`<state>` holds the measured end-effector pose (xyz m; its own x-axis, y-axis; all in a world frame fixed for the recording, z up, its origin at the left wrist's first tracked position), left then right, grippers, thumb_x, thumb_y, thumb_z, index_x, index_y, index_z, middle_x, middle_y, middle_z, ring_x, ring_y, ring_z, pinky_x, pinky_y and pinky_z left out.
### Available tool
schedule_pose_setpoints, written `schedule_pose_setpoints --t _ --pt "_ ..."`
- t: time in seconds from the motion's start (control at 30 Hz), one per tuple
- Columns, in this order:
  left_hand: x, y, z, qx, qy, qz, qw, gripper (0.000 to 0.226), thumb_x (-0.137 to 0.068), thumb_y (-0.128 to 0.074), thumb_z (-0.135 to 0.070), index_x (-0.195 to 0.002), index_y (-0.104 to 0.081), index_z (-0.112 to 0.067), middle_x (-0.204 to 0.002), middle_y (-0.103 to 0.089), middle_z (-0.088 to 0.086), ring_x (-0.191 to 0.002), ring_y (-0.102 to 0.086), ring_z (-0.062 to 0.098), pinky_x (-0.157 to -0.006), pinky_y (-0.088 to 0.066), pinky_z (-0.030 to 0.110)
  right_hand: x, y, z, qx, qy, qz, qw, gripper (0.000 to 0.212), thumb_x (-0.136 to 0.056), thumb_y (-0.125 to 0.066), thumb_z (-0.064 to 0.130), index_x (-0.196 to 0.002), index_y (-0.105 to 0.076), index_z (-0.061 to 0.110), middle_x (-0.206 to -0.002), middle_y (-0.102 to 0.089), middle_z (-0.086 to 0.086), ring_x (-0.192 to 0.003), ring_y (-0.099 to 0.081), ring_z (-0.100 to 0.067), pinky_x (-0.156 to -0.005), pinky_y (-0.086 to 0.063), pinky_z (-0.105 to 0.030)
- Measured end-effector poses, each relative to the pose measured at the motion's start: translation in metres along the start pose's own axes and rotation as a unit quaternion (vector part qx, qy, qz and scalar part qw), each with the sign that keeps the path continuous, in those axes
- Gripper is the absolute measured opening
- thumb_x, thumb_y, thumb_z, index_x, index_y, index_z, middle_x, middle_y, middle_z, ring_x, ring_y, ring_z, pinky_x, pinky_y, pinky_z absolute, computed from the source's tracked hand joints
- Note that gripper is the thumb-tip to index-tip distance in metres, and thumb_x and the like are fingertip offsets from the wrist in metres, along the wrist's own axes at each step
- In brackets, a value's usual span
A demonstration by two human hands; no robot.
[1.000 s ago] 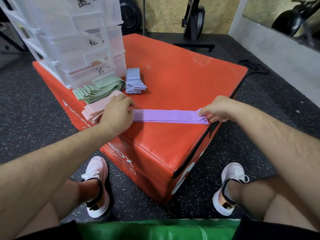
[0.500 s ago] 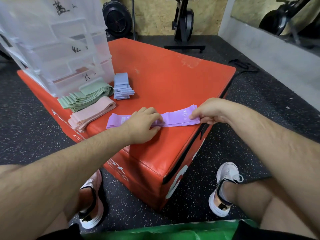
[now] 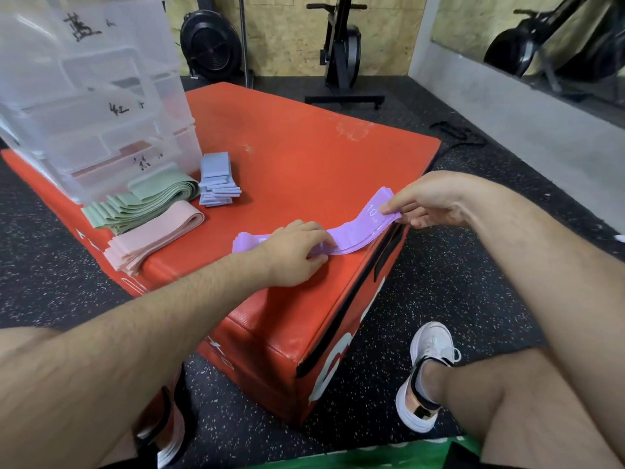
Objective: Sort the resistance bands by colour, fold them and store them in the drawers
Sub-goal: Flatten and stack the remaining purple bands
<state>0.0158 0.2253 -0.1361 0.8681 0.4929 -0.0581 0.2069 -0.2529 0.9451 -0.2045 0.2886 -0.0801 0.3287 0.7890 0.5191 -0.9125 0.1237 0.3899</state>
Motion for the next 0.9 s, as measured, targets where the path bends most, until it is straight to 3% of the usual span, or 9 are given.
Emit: schedule_pose_setpoints --t 0.13,0.3,0.47,0.53,0.6,0.77,0.9 --pt "0.014 0.013 0.023 -0.017 0.005 -0.035 0.999 0.038 -0.084 -0.039 -0.048 -0.109 -0.063 -0.033 -0.111 -0.059 -0.008 -0.101 -0.056 0.024 -0.087 -0.049 0.048 -0.004 -0.035 0.03 0.016 0.032 0.025 0.999 0.024 -0.079 -0.082 0.012 -0.101 -0.072 0.007 -0.088 -0.074 -0.006 -0.062 -0.066 -0.01 -0.051 -0.049 -0.018" --pt "0.044 0.042 0.058 -0.06 0.064 -0.085 0.993 0.033 -0.08 -0.049 -0.042 -0.101 -0.068 -0.026 -0.1 -0.057 -0.002 -0.093 -0.053 0.026 -0.083 -0.048 0.046 -0.013 -0.092 0.053 0.086 0.056 0.044 0.994 0.026 -0.078 -0.085 0.014 -0.1 -0.075 0.005 -0.089 -0.07 -0.006 -0.071 -0.064 -0.014 -0.053 -0.052 -0.019" --pt "0.072 0.045 0.082 -0.028 0.065 -0.114 0.991 0.01 -0.084 -0.067 -0.017 -0.094 -0.068 -0.017 -0.091 -0.058 0.001 -0.082 -0.058 0.024 -0.082 -0.048 0.035 -0.019 -0.142 0.068 0.141 0.076 0.048 0.986 0.018 -0.082 -0.081 0.016 -0.078 -0.064 0.012 -0.07 -0.06 -0.003 -0.043 -0.053 -0.01 -0.061 -0.046 -0.021" --pt "0.079 0.044 0.085 -0.003 0.072 -0.105 0.992 0.01 -0.089 -0.067 -0.018 -0.098 -0.066 -0.014 -0.093 -0.059 0.002 -0.083 -0.058 0.02 -0.078 -0.043 0.022 -0.021 -0.157 0.072 0.142 0.077 0.041 0.986 0.024 -0.084 -0.079 0.013 -0.069 -0.06 0.013 -0.054 -0.057 0.001 -0.034 -0.05 -0.008 -0.048 -0.044 -0.018" --pt "0.081 0.043 0.088 0.016 0.079 -0.105 0.991 0.013 -0.089 -0.065 -0.017 -0.102 -0.065 -0.012 -0.096 -0.062 0.004 -0.085 -0.059 0.019 -0.077 -0.042 0.02 -0.024 -0.172 0.076 0.156 0.079 0.039 0.984 0.025 -0.083 -0.079 0.013 -0.068 -0.059 0.012 -0.048 -0.055 0.001 -0.034 -0.05 -0.009 -0.044 -0.043 -0.019" --pt "0.08 0.047 0.093 0.067 0.131 -0.103 0.984 0.026 -0.087 -0.062 -0.011 -0.113 -0.057 -0.013 -0.1 -0.068 0.001 -0.088 -0.062 0.019 -0.082 -0.051 0.036 -0.027 -0.197 0.082 0.189 0.098 0.043 0.976 0.018 -0.084 -0.074 0.008 -0.072 -0.06 0.006 -0.062 -0.063 -0.009 -0.035 -0.057 -0.01 -0.038 -0.042 -0.012" --pt "0.081 0.051 0.093 0.073 0.133 -0.11 0.982 0.03 -0.086 -0.061 -0.011 -0.115 -0.053 -0.014 -0.098 -0.066 0.0 -0.088 -0.061 0.02 -0.081 -0.051 0.037 -0.023 -0.211 0.082 0.18 0.123 0.079 0.973 0.013 -0.083 -0.075 0.013 -0.082 -0.067 0.004 -0.077 -0.07 -0.013 -0.054 -0.069 -0.013 -0.05 -0.053 -0.018"
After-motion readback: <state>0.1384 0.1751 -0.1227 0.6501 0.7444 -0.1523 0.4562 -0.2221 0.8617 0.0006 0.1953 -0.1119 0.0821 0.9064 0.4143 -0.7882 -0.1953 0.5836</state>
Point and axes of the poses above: each hand's wrist, its own x-axis away from the middle knuckle, its own y-axis out of the back of the hand, z = x × y, the point moved 6 cm from there along -x, towards the middle knuckle
